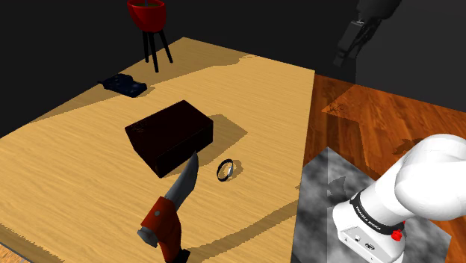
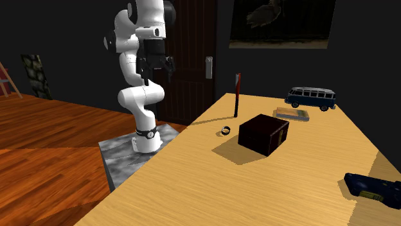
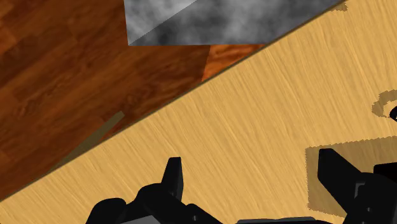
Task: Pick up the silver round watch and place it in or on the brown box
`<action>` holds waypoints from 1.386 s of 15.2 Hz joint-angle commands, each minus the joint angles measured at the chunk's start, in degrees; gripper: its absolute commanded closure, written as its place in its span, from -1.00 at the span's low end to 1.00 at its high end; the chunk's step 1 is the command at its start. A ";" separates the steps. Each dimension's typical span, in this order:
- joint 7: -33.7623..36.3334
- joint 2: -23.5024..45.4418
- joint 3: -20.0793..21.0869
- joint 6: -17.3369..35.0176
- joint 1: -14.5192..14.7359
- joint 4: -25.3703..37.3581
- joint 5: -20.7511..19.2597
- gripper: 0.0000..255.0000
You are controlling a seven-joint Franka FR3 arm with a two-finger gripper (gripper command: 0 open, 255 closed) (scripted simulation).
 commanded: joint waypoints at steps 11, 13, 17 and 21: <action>20.49 -2.14 12.47 10.32 0.89 -12.58 9.75 -1.00; 24.56 -1.25 15.23 12.86 1.25 -14.07 11.86 -1.00; 32.66 2.02 20.97 18.47 1.84 -15.89 15.88 -1.00; 40.75 7.24 26.97 24.66 1.85 -16.11 19.19 -1.00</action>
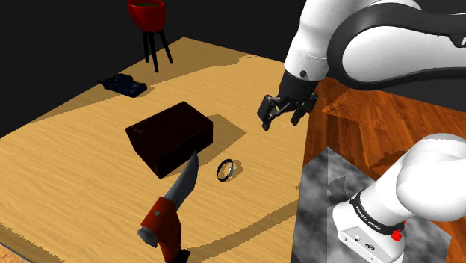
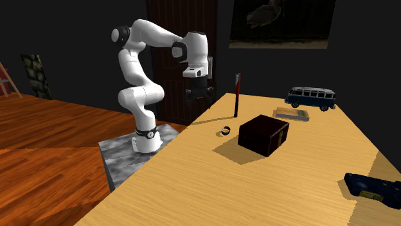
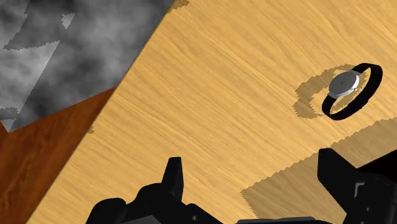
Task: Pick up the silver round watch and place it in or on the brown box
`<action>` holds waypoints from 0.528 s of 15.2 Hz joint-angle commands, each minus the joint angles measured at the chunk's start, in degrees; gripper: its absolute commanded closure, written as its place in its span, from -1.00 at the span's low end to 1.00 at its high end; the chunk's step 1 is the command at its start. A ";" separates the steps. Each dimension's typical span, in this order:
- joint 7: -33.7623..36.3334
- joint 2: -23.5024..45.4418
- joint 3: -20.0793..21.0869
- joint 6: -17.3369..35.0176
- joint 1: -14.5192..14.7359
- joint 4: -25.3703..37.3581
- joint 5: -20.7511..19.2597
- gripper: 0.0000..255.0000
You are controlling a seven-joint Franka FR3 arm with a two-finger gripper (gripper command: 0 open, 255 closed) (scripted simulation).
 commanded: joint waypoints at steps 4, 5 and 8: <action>10.51 8.95 7.87 8.77 -1.16 1.32 2.68 -1.00; 12.69 10.95 9.46 10.42 -1.58 1.90 2.80 -1.00; 19.64 17.52 14.33 15.32 -3.40 4.17 2.04 -1.00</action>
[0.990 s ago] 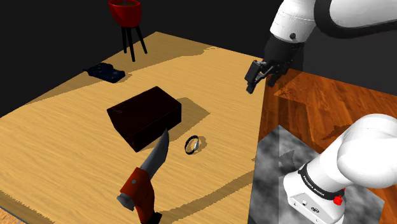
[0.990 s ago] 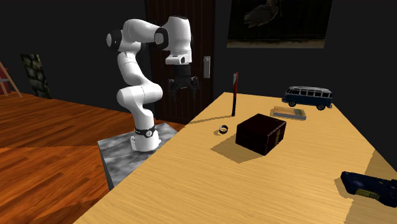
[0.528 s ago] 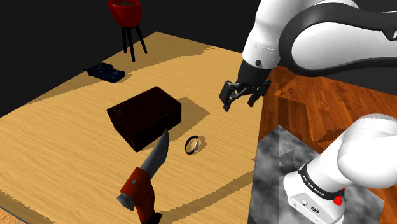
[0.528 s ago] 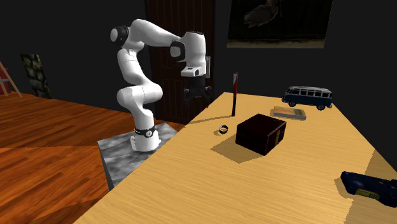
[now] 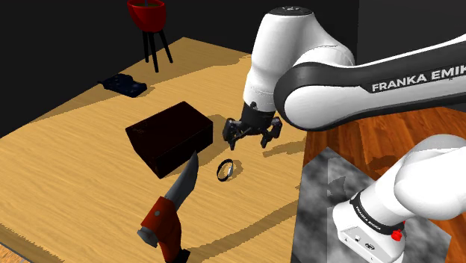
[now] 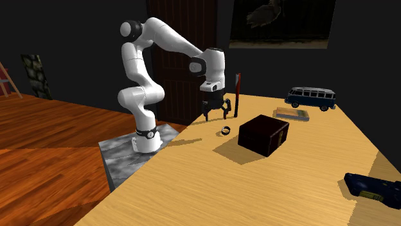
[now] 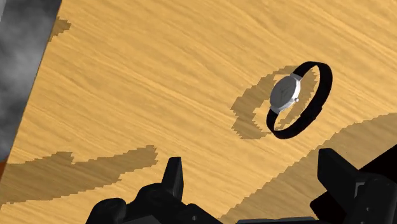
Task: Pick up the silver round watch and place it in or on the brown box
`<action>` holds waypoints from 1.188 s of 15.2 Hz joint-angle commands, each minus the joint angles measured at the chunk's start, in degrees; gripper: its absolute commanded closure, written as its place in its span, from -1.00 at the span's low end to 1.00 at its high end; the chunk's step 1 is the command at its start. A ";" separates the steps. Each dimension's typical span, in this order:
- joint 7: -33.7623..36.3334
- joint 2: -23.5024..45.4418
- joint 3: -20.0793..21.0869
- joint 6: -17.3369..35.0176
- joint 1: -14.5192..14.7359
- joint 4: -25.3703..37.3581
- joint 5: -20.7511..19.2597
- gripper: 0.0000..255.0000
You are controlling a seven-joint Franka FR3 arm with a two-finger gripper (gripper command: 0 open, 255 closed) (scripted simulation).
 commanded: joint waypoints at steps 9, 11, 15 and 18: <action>9.88 11.45 6.99 10.43 -3.20 1.19 -3.96 -1.00; 10.42 12.63 7.47 11.91 -3.50 0.76 -4.63 -1.00; 10.42 12.63 7.46 11.91 -3.50 0.76 -4.63 -1.00; 10.42 12.62 7.45 11.90 -3.49 0.75 -4.62 -1.00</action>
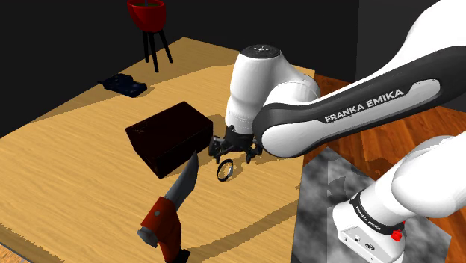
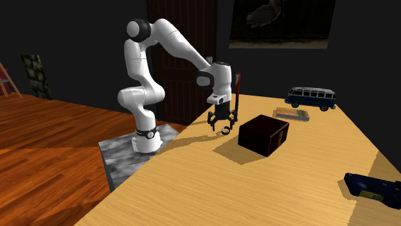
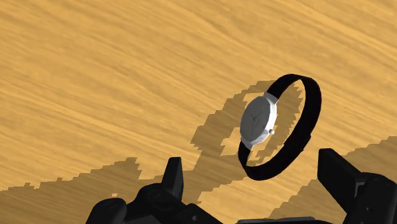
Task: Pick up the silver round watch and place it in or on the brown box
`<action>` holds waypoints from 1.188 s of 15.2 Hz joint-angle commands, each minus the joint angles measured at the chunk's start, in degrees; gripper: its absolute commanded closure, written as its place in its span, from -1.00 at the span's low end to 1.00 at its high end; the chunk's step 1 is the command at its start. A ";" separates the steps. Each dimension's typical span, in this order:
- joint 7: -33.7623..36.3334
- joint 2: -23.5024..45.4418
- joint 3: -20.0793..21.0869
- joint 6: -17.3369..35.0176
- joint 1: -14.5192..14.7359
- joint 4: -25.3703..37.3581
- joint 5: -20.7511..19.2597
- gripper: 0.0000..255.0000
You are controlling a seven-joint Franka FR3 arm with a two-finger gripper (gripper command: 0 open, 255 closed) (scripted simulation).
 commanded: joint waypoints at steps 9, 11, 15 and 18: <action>0.00 0.00 0.00 0.00 0.00 0.00 0.00 1.00; -0.30 -0.69 -0.27 -0.93 0.16 0.32 0.39 1.00; -1.31 -3.28 -1.35 -4.65 0.74 1.71 1.62 1.00; -1.86 -5.00 -2.16 -7.39 1.08 2.88 2.25 1.00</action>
